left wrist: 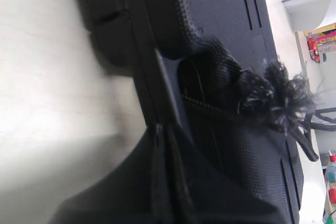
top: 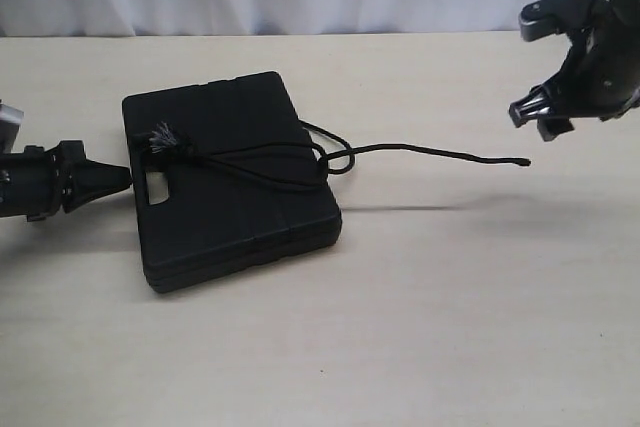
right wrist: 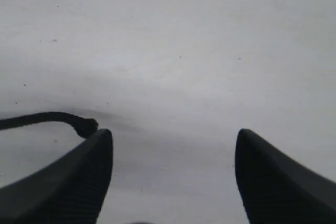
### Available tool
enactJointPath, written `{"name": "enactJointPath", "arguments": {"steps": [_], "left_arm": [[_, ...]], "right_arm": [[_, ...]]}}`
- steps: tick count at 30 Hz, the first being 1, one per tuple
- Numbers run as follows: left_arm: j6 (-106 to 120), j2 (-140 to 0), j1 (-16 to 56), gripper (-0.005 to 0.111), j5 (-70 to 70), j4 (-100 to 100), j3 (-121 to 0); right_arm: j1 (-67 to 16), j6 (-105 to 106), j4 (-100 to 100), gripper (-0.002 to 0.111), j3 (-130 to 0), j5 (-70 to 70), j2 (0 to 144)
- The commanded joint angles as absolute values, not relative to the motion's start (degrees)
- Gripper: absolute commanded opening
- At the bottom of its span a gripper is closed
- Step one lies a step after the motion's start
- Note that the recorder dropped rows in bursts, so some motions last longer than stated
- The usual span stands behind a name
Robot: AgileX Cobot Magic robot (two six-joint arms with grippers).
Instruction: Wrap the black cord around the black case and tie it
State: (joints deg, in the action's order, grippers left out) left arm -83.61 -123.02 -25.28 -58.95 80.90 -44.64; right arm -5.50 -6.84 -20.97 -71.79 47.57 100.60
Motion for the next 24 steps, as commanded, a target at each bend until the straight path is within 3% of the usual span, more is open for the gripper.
{"name": "enactJointPath", "arguments": {"steps": [1, 6, 9, 19, 24], "left_arm": [[-84.4, -123.6, -25.4, 0.0, -57.6, 81.1, -44.8], [-85.0, -123.6, -25.4, 0.0, -57.7, 80.0, -44.8], [-85.7, -123.6, -25.4, 0.0, -57.7, 79.9, -44.8], [-87.1, -123.6, -25.4, 0.0, -57.8, 80.3, -44.8], [-87.1, -123.6, -25.4, 0.014, -61.0, 80.3, -44.8]], "right_arm": [[-5.5, 3.6, -16.6, 0.061, -73.9, 50.6, 96.3], [-6.0, 33.8, 4.3, 0.05, -73.9, 49.5, 94.2], [-9.2, 46.6, 6.9, 0.05, -73.9, 49.1, 94.7], [-24.6, 47.3, -10.6, 0.05, -73.9, 40.0, 102.9], [-27.7, 47.0, -14.6, 0.05, -73.9, 37.1, 107.7]]}}
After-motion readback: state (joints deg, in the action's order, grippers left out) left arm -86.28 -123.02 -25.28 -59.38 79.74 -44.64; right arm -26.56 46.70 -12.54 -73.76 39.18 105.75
